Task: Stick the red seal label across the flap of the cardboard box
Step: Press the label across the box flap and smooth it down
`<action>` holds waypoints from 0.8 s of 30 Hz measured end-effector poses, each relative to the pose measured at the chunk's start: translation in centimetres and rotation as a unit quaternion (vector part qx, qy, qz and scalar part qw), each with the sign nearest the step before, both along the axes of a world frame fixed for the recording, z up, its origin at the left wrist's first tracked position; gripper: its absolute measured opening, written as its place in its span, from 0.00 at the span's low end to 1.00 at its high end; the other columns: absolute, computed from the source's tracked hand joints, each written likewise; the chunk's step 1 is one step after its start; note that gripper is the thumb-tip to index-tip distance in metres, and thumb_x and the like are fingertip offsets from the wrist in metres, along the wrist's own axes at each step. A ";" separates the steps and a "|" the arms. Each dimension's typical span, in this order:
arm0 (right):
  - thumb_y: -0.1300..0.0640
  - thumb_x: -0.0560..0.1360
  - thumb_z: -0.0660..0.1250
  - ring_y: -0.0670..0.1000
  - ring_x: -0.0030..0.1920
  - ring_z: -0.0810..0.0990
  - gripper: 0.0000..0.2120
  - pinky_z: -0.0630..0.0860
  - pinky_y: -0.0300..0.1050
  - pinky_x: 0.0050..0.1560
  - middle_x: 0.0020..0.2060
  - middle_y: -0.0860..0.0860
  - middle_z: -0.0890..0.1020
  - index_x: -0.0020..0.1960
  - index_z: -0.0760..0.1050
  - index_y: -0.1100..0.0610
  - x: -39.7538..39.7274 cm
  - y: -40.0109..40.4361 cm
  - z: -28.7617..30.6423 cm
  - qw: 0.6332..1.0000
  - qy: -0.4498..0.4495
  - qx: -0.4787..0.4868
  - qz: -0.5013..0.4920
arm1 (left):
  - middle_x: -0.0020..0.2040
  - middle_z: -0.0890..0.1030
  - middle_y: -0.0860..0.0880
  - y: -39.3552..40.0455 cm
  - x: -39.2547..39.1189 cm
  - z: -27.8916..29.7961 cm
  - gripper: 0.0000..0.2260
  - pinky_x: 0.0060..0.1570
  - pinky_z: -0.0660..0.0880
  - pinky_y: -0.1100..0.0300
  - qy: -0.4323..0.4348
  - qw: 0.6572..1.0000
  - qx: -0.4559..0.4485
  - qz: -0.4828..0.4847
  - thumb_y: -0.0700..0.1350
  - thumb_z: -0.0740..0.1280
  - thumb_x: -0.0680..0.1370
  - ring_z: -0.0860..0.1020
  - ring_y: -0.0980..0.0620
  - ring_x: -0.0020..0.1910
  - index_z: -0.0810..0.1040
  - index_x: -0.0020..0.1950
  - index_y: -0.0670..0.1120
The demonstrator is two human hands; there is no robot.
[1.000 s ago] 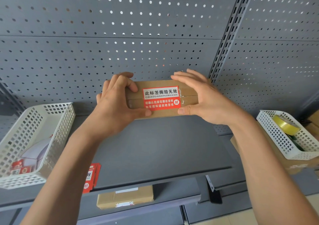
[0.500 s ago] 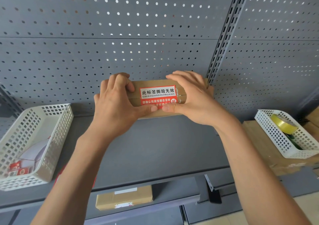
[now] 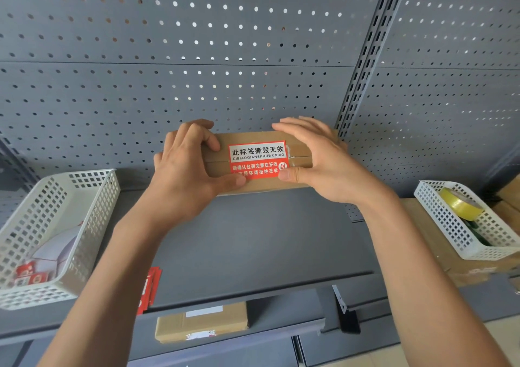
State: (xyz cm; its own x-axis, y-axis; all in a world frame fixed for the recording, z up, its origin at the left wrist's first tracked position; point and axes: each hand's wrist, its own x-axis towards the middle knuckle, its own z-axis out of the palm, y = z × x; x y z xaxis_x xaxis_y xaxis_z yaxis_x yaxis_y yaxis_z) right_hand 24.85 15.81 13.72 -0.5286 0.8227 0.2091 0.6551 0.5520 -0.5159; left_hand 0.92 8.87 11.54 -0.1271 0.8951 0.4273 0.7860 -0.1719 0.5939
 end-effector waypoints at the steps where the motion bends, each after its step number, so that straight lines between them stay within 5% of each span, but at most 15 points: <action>1: 0.49 0.73 0.75 0.38 0.78 0.48 0.36 0.49 0.59 0.77 0.76 0.34 0.60 0.75 0.62 0.38 0.1 0.1 -0.1 1.000 0.001 -0.002 0.004 | 0.69 0.68 0.60 -0.1 -0.1 0.0 0.26 0.62 0.63 0.47 -0.003 1.000 -0.002 -0.007 0.58 0.81 0.64 0.65 0.54 0.65 0.68 0.51 0.54; 9: 0.58 0.75 0.71 0.37 0.78 0.48 0.35 0.49 0.62 0.78 0.75 0.31 0.60 0.76 0.61 0.38 0.9 0.8 -0.3 0.999 0.007 -0.028 0.032 | 0.69 0.67 0.63 -0.4 -1.0 0.3 0.19 0.67 0.65 0.38 -0.031 0.997 -0.028 -0.063 0.58 0.71 0.65 0.64 0.56 0.64 0.69 0.51 0.58; 13: 0.46 0.78 0.67 0.36 0.76 0.52 0.26 0.49 0.48 0.79 0.73 0.34 0.65 0.74 0.66 0.40 0.3 0.2 0.3 0.998 0.053 -0.038 0.018 | 0.65 0.72 0.61 -0.4 0.0 0.3 0.18 0.66 0.65 0.41 -0.073 0.997 -0.007 -0.006 0.66 0.64 0.67 0.67 0.55 0.62 0.70 0.47 0.55; 15: 0.36 0.78 0.62 0.41 0.74 0.57 0.25 0.52 0.40 0.75 0.70 0.37 0.70 0.72 0.70 0.43 -1.2 -0.4 -0.2 0.997 0.047 0.033 -0.058 | 0.56 0.76 0.57 -0.1 1.5 -0.1 0.23 0.59 0.70 0.43 -0.060 0.995 0.043 0.069 0.71 0.63 0.69 0.70 0.52 0.55 0.69 0.44 0.52; 18: 0.29 0.74 0.51 0.50 0.70 0.65 0.30 0.61 0.57 0.65 0.67 0.41 0.74 0.67 0.71 0.44 -3.8 -1.2 -1.9 0.969 -0.028 0.171 -0.176 | 0.45 0.73 0.54 0.3 3.0 -0.6 0.30 0.47 0.69 0.49 -0.007 0.985 0.090 0.149 0.77 0.62 0.67 0.68 0.50 0.47 0.66 0.42 0.50; 24: 0.31 0.76 0.49 0.54 0.67 0.69 0.30 0.64 0.61 0.61 0.66 0.46 0.75 0.67 0.71 0.49 -4.5 -0.9 -3.1 0.941 -0.071 0.251 -0.217 | 0.45 0.71 0.53 0.6 2.9 -1.1 0.30 0.46 0.67 0.50 0.020 0.983 0.098 0.155 0.77 0.64 0.67 0.69 0.48 0.47 0.65 0.43 0.50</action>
